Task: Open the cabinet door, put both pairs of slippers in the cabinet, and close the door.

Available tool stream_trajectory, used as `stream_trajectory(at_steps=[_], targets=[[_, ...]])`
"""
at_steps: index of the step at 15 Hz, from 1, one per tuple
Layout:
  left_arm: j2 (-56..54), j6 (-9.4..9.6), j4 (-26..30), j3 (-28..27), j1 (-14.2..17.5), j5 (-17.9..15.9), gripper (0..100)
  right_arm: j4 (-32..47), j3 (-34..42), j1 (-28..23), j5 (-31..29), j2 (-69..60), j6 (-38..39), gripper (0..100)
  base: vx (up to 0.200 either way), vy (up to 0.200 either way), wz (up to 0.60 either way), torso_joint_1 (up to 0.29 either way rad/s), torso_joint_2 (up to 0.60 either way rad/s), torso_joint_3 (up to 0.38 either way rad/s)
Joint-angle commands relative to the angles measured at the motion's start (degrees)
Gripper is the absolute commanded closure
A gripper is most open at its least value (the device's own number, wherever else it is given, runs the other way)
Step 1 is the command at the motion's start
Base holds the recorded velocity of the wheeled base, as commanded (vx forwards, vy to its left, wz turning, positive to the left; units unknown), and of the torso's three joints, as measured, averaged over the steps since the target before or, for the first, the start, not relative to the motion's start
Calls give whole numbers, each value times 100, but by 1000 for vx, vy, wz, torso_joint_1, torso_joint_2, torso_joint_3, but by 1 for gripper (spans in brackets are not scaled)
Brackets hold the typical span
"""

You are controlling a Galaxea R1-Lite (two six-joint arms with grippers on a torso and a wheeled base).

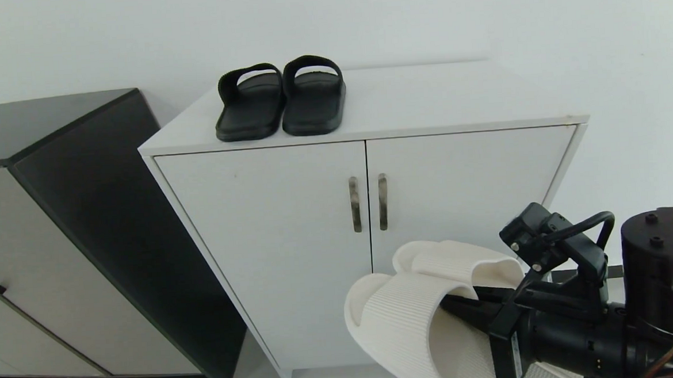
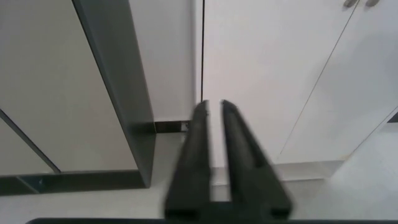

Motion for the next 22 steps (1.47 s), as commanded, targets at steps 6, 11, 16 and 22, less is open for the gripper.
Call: stream_trajectory(at_steps=[6, 11, 16, 22], targets=[[5, 14, 0, 0, 1, -8, 0, -7, 40, 5, 3, 33, 0, 100, 0, 0, 0, -114, 464, 346], [5, 295, 9, 0, 1, 80, 0, 1, 48, 14, 3, 50, 0, 100, 0, 0, 0, -39, 413, 365], [189, 225, 18, -589, -8, 150, 0, -7, 119, 14, -6, 24, 8, 100, 0, 0, 0, -1, 64, 64], [3775, -426, -1099, -2136, -140, -2249, 0, -7, 127, 67, -6, 24, 8, 100, 0, 0, 0, 0, 0, 0]])
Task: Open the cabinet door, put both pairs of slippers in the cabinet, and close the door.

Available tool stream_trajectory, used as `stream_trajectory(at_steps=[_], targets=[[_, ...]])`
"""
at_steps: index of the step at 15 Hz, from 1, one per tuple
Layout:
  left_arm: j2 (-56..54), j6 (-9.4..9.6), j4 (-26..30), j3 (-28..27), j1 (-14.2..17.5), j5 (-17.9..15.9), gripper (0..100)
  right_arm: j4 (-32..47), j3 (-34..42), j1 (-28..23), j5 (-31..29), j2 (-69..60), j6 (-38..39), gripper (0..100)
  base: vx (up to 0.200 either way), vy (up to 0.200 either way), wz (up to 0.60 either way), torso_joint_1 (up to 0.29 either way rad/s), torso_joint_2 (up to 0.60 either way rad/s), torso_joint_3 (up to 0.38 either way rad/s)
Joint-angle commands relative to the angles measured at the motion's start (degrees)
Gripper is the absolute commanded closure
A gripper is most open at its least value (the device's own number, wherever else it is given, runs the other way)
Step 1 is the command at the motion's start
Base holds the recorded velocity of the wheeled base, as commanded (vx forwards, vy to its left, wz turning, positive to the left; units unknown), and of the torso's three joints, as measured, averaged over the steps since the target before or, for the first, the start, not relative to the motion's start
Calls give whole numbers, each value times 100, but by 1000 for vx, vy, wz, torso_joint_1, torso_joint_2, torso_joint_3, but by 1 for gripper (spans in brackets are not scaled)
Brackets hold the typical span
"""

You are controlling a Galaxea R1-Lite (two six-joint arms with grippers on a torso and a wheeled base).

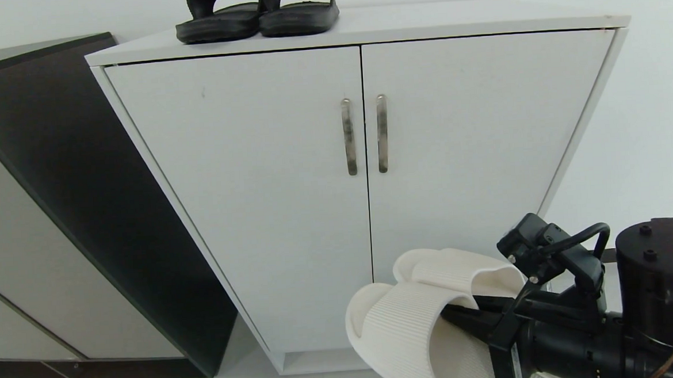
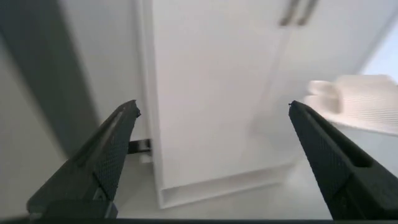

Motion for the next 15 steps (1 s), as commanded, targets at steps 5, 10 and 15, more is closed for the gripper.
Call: stream_trajectory(at_steps=[5, 10, 15], targets=[[4201, -18, -1977, -1089, -1455, -1762, 0, -25, 109, 122, 8, 2, -96, 100, 0, 0, 0, 0, 0, 0], [5819, -211, -2575, -2241, -3547, -496, 0, -25, 152, 184, 25, 55, -113, 100, 0, 0, 0, 0, 0, 0], [6706, -554, -2575, -3577, -4074, -408, 0, -52, 152, 193, 17, 46, -113, 100, 0, 0, 0, 0, 0, 0]])
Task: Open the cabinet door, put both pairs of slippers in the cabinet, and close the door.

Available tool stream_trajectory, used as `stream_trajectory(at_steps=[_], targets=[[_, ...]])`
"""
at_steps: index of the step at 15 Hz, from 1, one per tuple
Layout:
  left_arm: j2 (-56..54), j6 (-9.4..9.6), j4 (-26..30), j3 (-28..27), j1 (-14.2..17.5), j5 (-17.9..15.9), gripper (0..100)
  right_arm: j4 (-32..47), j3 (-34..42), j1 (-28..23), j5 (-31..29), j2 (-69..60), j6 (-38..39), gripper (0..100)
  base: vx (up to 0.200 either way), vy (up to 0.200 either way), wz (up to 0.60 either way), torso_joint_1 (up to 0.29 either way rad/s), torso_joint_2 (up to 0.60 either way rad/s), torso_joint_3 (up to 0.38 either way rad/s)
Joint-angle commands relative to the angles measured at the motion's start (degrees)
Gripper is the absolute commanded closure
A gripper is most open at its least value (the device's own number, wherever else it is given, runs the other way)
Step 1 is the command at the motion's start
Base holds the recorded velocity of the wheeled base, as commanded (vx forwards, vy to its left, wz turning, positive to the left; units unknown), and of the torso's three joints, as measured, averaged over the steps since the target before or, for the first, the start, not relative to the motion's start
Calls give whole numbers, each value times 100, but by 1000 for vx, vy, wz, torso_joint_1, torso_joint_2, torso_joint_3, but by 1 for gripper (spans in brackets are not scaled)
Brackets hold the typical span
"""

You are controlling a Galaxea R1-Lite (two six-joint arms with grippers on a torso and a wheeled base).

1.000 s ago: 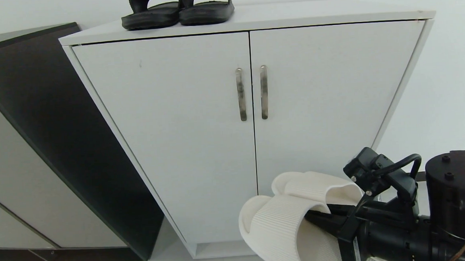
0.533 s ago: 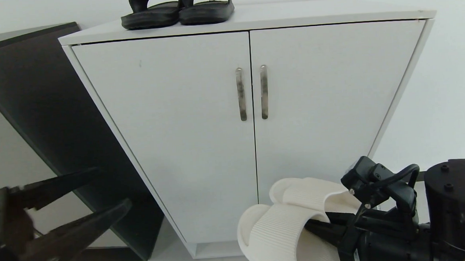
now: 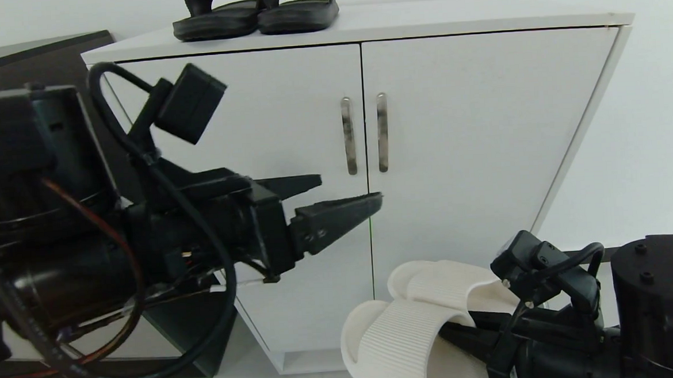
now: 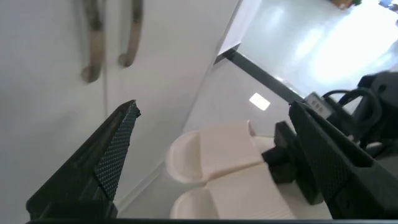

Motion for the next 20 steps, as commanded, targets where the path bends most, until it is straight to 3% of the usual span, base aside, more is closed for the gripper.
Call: stream_trajectory(at_steps=[1, 4, 6, 8, 10, 11, 15, 20], targets=[[681, -190, 1, -544, -219, -201, 0, -3, 4, 38, 7, 22, -1, 100, 0, 0, 0, 0, 0, 0], [1129, -208, -140, -808, -228, -342, 0, -3, 13, 82, -2, 13, -1, 100, 0, 0, 0, 0, 0, 0], [1279, -638, -254, -1072, -210, -851, 0, -3, 21, 82, 16, 57, -1, 100, 0, 0, 0, 0, 0, 0], [1323, -1095, -254, -1370, -149, -1071, 0, -3, 30, 82, 7, 57, -1, 100, 0, 0, 0, 0, 0, 0], [1455, -1086, -245, -1599, -105, -966, 0, -3, 30, 82, 7, 57, -1, 100, 0, 0, 0, 0, 0, 0], [1490, -1060, -245, -1696, -105, -746, 0, -3, 30, 82, 7, 57, -1, 100, 0, 0, 0, 0, 0, 0], [1543, -779, -236, -1801, 53, -289, 0, -3, 30, 82, 7, 48, 8, 100, 0, 0, 0, 0, 0, 0], [1736, -770, -236, -1915, 431, -245, 0, -3, 30, 82, 7, 39, -1, 100, 0, 0, 0, 0, 0, 0]])
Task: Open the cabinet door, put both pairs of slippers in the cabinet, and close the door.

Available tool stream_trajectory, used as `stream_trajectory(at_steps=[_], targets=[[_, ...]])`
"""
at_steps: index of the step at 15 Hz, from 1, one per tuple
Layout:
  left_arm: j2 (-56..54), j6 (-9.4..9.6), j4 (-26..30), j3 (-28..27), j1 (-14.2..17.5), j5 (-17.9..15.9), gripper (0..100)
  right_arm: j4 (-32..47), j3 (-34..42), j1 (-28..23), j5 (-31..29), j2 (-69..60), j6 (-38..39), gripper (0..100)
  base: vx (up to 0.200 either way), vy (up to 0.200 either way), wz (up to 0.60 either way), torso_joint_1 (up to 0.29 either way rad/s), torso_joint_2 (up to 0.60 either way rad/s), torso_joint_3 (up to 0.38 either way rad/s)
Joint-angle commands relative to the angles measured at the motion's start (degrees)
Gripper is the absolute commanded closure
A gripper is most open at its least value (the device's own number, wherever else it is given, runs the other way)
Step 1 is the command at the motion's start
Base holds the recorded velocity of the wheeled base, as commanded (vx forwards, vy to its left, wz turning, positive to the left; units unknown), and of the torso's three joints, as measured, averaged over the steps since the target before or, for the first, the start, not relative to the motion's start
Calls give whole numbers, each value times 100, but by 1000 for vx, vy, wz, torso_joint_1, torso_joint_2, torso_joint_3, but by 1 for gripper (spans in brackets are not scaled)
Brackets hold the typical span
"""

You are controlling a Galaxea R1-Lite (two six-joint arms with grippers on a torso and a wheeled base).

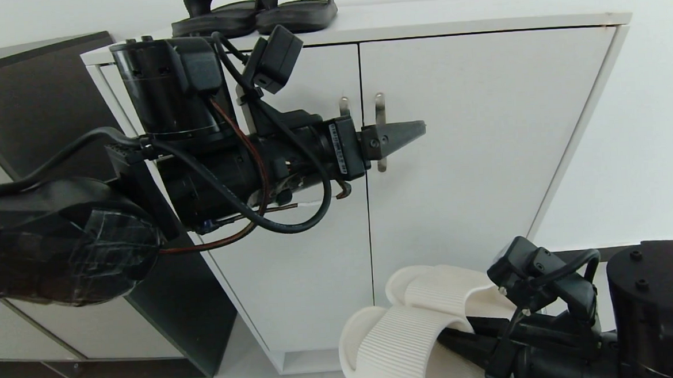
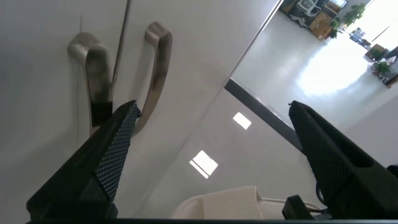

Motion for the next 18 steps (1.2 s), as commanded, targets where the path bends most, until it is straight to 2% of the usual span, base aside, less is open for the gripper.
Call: stream_trajectory(at_steps=[1, 5, 11, 12, 17, 18], targets=[[183, -12, -15, -134, 102, 37, 0, -3, 0, 5, -1, -2, -1, 100, 0, 0, 0, 0, 0, 0], [587, -21, 196, -617, 59, 19, 0, -3, 0, 5, 7, 15, -1, 100, 0, 0, 0, 0, 0, 0], [640, -21, 390, -705, -21, -25, 0, -3, 0, 31, 34, 7, 17, 100, 0, 0, 0, 0, 0, 0], [631, -21, 390, -705, -29, -25, 100, -3, 0, 40, 34, -2, 17, 100, 0, 0, 0, 0, 0, 0], [332, -21, 390, -468, -117, -16, 100, 15, 184, 268, 34, -160, -10, 100, 0, 0, 0, 0, 0, 0], [-89, -12, 390, -99, -249, -7, 100, 32, 316, 409, 333, -345, -54, 100, 0, 0, 0, 0, 0, 0]])
